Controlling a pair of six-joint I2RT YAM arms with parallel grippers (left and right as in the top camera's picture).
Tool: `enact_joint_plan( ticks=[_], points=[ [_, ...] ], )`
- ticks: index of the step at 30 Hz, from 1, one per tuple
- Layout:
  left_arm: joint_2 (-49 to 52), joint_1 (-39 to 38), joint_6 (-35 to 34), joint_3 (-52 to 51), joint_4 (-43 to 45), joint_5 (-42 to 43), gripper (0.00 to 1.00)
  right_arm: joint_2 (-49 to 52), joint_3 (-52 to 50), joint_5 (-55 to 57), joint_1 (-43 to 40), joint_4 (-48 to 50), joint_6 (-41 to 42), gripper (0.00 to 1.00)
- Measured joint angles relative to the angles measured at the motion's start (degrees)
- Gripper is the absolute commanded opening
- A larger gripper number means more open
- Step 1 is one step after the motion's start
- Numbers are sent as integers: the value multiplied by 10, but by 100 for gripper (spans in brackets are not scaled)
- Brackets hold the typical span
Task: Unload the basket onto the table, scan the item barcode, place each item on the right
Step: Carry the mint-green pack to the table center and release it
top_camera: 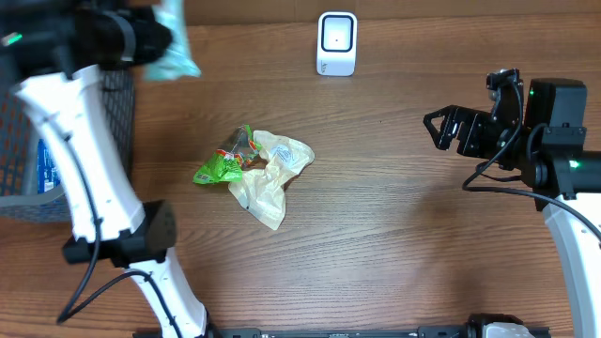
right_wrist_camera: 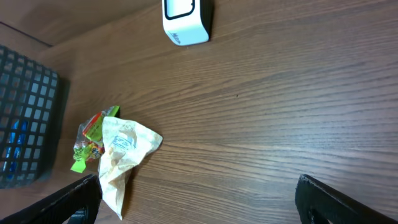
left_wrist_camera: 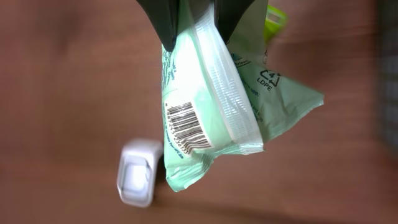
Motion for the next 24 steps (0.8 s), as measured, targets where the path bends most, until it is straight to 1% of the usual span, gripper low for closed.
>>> enact_joint_plan(
  ticks=[5, 10, 17, 24],
  points=[
    [5, -77, 30, -144, 2, -5, 4, 0, 0, 0, 0, 11, 0, 100],
    [7, -130, 45, -286, 2, -60, 4, 0, 0, 0, 0, 12, 0, 100],
    [7, -145, 48, -408, 36, -100, 4, 0, 0, 0, 0, 12, 0, 100],
    [7, -145, 49, -473, 39, -108, 4, 0, 0, -2, 0, 9, 0, 100]
  ],
)
